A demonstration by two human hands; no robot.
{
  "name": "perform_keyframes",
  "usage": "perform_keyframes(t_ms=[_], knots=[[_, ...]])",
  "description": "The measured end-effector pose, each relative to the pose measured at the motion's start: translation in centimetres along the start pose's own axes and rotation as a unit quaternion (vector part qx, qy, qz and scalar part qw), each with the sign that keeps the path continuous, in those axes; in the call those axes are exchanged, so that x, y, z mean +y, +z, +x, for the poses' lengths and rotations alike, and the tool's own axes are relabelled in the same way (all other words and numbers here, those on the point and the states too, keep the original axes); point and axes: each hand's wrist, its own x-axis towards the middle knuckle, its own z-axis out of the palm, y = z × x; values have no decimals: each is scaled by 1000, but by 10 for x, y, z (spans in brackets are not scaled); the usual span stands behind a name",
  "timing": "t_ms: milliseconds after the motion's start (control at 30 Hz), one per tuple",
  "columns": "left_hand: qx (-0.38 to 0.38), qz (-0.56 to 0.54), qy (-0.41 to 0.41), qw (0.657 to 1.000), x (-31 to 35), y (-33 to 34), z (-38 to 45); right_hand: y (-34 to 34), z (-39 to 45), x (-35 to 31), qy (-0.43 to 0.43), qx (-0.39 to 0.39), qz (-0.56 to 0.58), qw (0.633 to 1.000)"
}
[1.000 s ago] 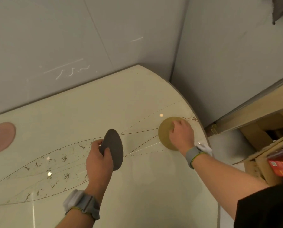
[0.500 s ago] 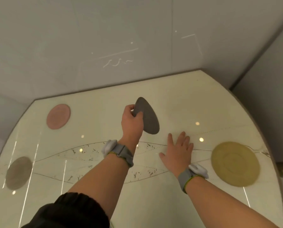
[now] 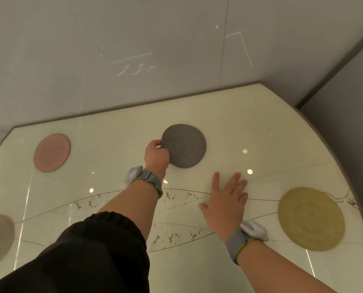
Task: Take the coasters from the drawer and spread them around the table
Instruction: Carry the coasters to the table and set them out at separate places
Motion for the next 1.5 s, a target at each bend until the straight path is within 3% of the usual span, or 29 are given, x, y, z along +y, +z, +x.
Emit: perform_keyframes(t_ms=[333, 600, 933, 1233, 1500], knots=[[-24, -2, 29, 999, 20, 2, 14, -6, 4, -7, 10, -20, -8, 1000], [-17, 50, 74, 996, -21, -67, -48, -15, 5, -10, 22, -48, -36, 998], [12, 131, 129, 983, -142, -204, -161, -13, -46, -6, 26, -53, -80, 995], [10, 257, 97, 962, -296, -304, -223, 108, -215, -46, -47, -20, -108, 993], [-4, 273, 49, 961, -396, -354, -255, 175, -299, -108, -147, 24, -53, 987]])
